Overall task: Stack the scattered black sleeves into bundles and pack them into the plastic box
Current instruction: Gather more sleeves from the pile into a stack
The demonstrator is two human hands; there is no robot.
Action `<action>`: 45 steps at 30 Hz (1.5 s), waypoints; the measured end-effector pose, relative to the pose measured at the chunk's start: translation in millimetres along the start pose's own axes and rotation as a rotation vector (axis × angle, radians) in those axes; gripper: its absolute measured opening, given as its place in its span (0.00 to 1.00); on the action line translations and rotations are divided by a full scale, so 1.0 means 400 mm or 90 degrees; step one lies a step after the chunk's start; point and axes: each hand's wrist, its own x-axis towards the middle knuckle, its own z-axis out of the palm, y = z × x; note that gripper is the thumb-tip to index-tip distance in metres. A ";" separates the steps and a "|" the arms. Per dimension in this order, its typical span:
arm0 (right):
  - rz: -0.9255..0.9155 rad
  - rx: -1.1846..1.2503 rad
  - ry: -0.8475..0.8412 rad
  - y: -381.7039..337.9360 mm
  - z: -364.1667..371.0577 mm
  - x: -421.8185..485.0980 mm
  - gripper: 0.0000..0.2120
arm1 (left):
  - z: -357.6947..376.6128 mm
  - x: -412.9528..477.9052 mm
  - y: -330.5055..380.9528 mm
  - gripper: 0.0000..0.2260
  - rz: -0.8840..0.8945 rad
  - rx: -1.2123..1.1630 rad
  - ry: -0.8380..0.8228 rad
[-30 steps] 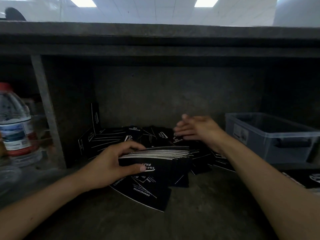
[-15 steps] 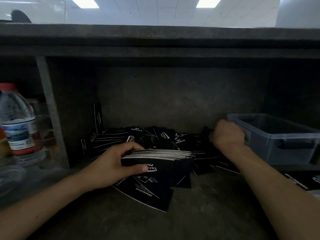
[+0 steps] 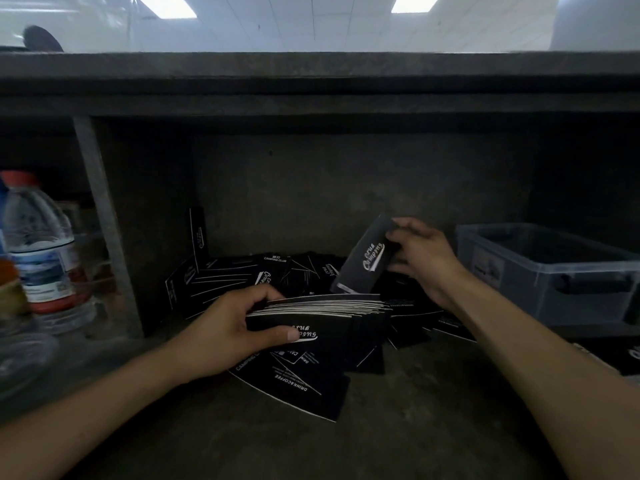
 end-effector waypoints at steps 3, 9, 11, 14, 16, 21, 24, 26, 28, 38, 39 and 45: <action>0.068 -0.033 -0.046 -0.004 -0.006 -0.004 0.07 | -0.002 0.001 -0.009 0.19 0.003 0.022 0.035; 0.221 -0.246 -0.355 0.011 -0.024 -0.030 0.14 | -0.001 -0.001 -0.015 0.32 -0.008 0.003 0.039; 0.209 -0.265 -0.396 0.009 -0.033 -0.029 0.23 | -0.002 -0.002 -0.005 0.24 0.003 0.009 0.008; 0.105 -0.285 -0.315 0.001 -0.042 -0.015 0.28 | -0.002 -0.004 0.008 0.14 0.013 0.001 -0.016; 0.051 -0.360 -0.293 -0.004 -0.057 -0.011 0.26 | -0.003 -0.004 0.010 0.12 0.016 0.011 -0.010; 0.073 -0.675 -0.426 -0.014 -0.082 -0.022 0.30 | -0.001 -0.001 -0.002 0.16 0.029 0.040 0.039; 0.057 -0.682 -0.393 -0.010 -0.068 -0.022 0.26 | 0.001 -0.001 -0.005 0.18 0.041 0.038 0.029; 0.034 -0.649 -0.357 -0.003 -0.071 -0.016 0.21 | 0.002 -0.002 -0.002 0.18 0.046 0.037 0.015; 0.004 -0.618 -0.319 0.000 -0.078 -0.011 0.14 | 0.002 -0.002 0.003 0.16 0.044 0.033 0.000; -0.169 -0.450 -0.136 0.016 -0.092 0.026 0.03 | -0.001 0.000 0.003 0.18 0.032 0.034 -0.014; -0.196 -0.440 -0.111 0.015 -0.090 0.028 0.03 | -0.001 0.001 0.002 0.18 0.035 0.038 -0.014; -0.078 -0.308 -0.249 -0.030 -0.035 -0.034 0.06 | -0.004 -0.001 -0.014 0.34 -0.006 0.049 0.028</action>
